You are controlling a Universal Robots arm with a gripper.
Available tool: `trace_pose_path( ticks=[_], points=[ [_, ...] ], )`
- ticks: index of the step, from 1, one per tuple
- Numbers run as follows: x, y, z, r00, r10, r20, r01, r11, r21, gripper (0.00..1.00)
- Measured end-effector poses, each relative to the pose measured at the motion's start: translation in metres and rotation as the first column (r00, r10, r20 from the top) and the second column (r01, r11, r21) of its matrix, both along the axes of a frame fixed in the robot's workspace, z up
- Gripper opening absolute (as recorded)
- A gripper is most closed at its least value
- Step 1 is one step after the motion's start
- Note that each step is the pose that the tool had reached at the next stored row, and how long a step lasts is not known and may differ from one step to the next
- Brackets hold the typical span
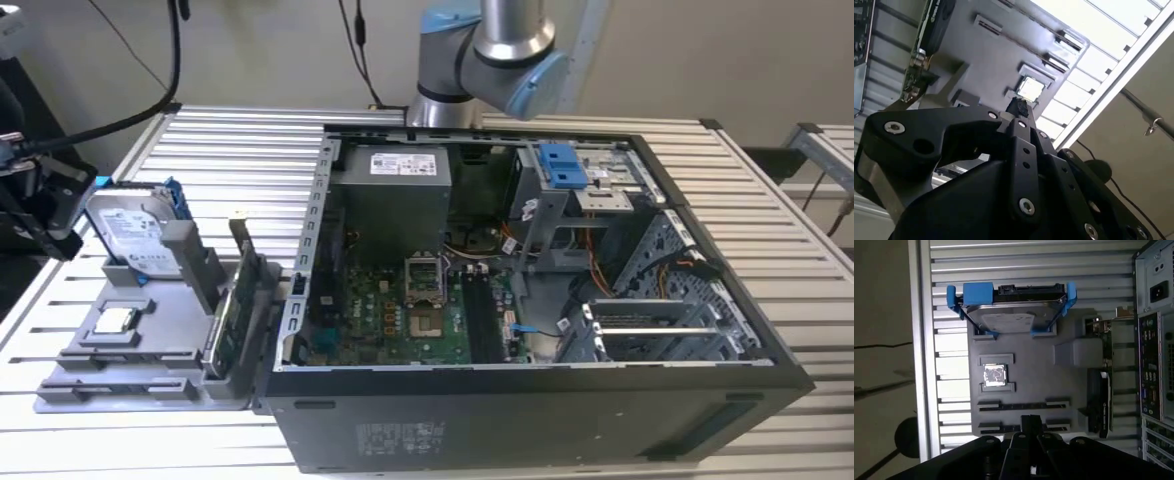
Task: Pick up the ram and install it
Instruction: 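Reach for the ram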
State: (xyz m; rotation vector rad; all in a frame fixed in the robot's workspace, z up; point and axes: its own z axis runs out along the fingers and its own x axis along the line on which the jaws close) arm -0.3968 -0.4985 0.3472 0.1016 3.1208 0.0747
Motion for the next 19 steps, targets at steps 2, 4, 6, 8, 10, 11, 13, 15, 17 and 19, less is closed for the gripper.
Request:
trace_pose_path(
  ticks=[2, 4, 6, 8, 10, 11, 13, 15, 17, 19],
  points=[
    [0.0006, -0.004, -0.0012, 1.0, 0.0, 0.0, 0.0, 1.0, 0.0, 0.11],
    [0.0009, -0.0104, -0.0023, 1.0, 0.0, -0.0001, 0.0, 1.0, 0.0, 0.11],
    [0.001, -0.0151, -0.0036, 1.0, 0.0, -0.0001, 0.0, 1.0, 0.0, 0.11],
    [0.0012, -0.019, -0.0048, 1.0, 0.0, 0.0, 0.0, 1.0, 0.0, 0.11],
    [0.0015, -0.0233, -0.0062, 1.0, 0.0, -0.0001, 0.0, 1.0, 0.0, 0.11],
    [0.0016, -0.0254, -0.0068, 1.0, 0.0, -0.0001, 0.0, 1.0, 0.0, 0.11],
    [0.0017, -0.029, -0.0079, 1.0, 0.0, 0.0, 0.0, 1.0, 0.0, 0.11],
    [0.0017, -0.0318, -0.0088, 1.0, 0.0, 0.0, 0.0, 1.0, 0.0001, 0.11],
    [0.0017, -0.0341, -0.0094, 1.0, 0.0, -0.0001, 0.0, 1.0, 0.0, 0.11],
    [0.0016, -0.0353, -0.0096, 1.0, 0.0, 0.0, 0.0, 1.0, 0.0, 0.11]
  ],
)
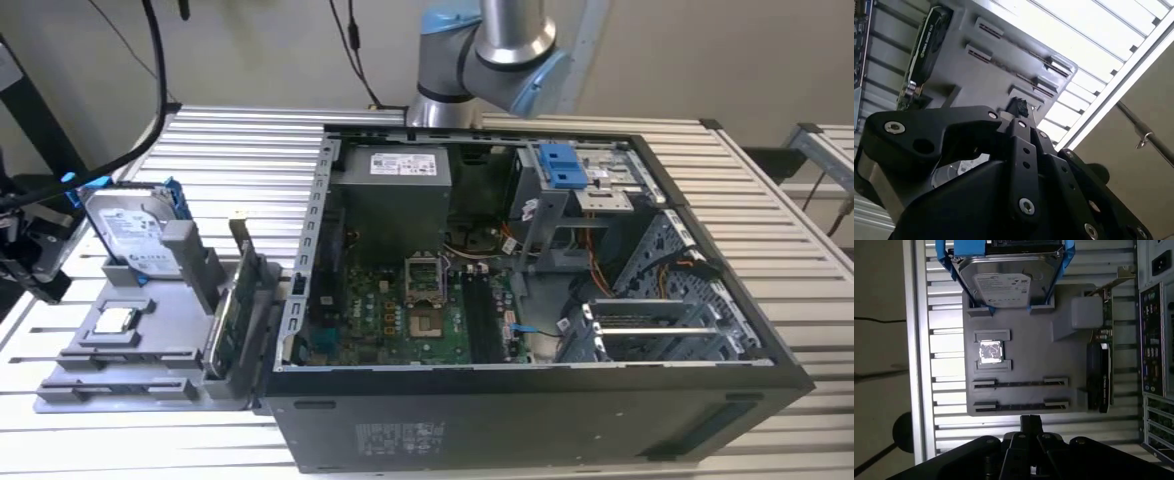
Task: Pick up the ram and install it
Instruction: 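Reach for the ram, then pick up the ram and move it above insertion slot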
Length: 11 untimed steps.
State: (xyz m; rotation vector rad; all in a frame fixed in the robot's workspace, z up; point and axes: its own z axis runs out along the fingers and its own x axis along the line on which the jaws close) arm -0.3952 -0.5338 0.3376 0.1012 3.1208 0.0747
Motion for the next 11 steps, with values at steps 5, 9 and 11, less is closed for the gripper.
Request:
trace_pose_path(
  ticks=[5, 9, 11],
  points=[
    [0.0, -0.0002, 0.0, 1.0, 0.0, 0.0, 0.0, 1.0, 0.0, 0.11],
    [0.0, -0.0003, 0.0, 1.0, 0.0, 0.0, 0.0, 1.0, 0.0, 0.11],
    [0.0, -0.0003, 0.0, 1.0, 0.0, 0.0, 0.0, 1.0, 0.0, 0.11]
  ],
)
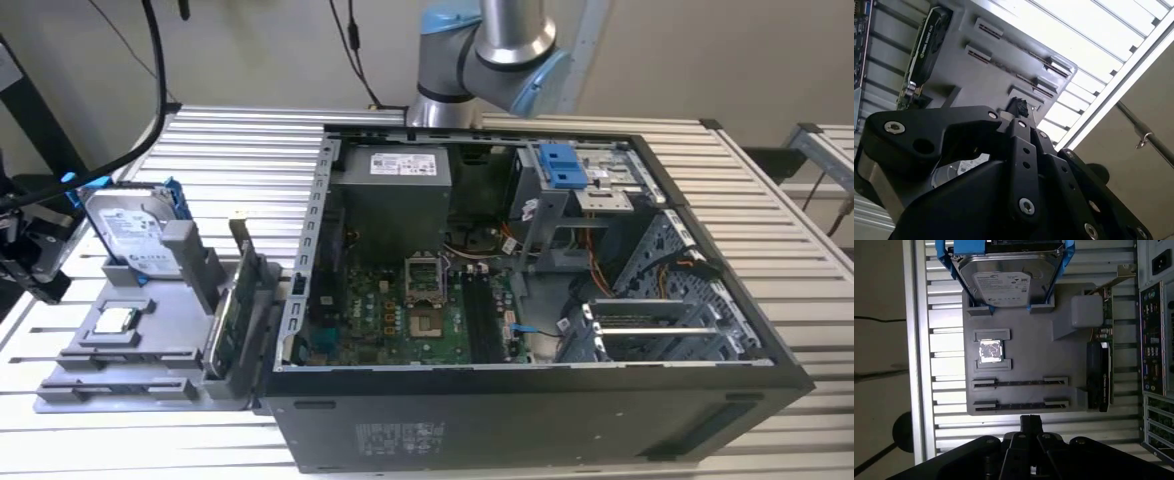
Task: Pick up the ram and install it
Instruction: 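Pick up the ram and move it above insertion slot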
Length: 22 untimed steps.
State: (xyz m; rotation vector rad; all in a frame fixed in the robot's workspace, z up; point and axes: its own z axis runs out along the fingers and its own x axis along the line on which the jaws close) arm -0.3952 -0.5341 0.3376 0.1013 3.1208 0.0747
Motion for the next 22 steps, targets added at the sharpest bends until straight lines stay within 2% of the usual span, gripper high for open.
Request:
trace_pose_path(
  ticks=[7, 12, 17, 22],
  points=[
    [0.0, 0.0, 0.0, 1.0, 0.009, 0.0, -0.009, 1.0, 0.0, 0.11],
    [0.0, 0.0, 0.0, 0.9991, 0.042, 0.0, -0.042, 0.9991, 0.0, 0.11],
    [0.0001, 0.0002, 0.0, 0.9959, 0.091, 0.0, -0.091, 0.9959, -0.0003, 0.11],
    [0.0, 0.0004, 0.0, 0.99, 0.141, -0.0001, -0.141, 0.99, -0.0005, 0.11]
  ],
)
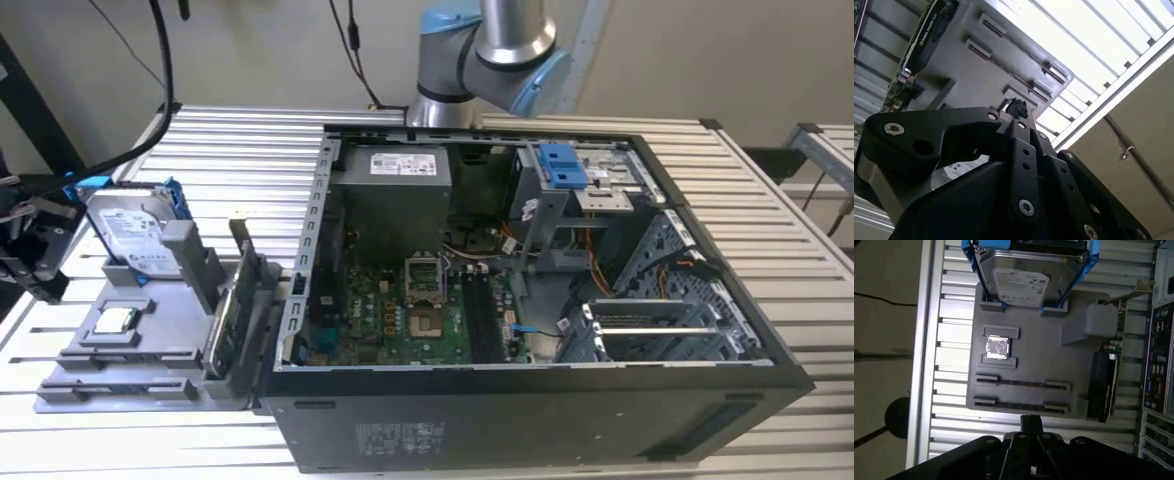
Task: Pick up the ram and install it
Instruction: 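Pick up the ram and move it above insertion slot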
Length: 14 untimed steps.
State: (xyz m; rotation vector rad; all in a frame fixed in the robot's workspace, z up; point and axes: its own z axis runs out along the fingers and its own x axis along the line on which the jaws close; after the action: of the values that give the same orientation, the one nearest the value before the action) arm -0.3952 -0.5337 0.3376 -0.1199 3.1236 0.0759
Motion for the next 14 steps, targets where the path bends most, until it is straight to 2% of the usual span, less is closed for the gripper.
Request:
trace_pose_path(
  ticks=[5, 10, 14],
  points=[
    [0.0, 0.0003, 0.0, 0.9994, 0.035, 0.0, -0.035, 0.9994, 0.0, 0.11],
    [0.0, 0.0002, 0.0, 0.9988, 0.049, 0.0002, -0.049, 0.9988, -0.0001, 0.11],
    [0.0001, 0.0004, -0.0001, 0.9971, 0.077, 0.0002, -0.077, 0.9971, -0.0018, 0.11]
  ],
)
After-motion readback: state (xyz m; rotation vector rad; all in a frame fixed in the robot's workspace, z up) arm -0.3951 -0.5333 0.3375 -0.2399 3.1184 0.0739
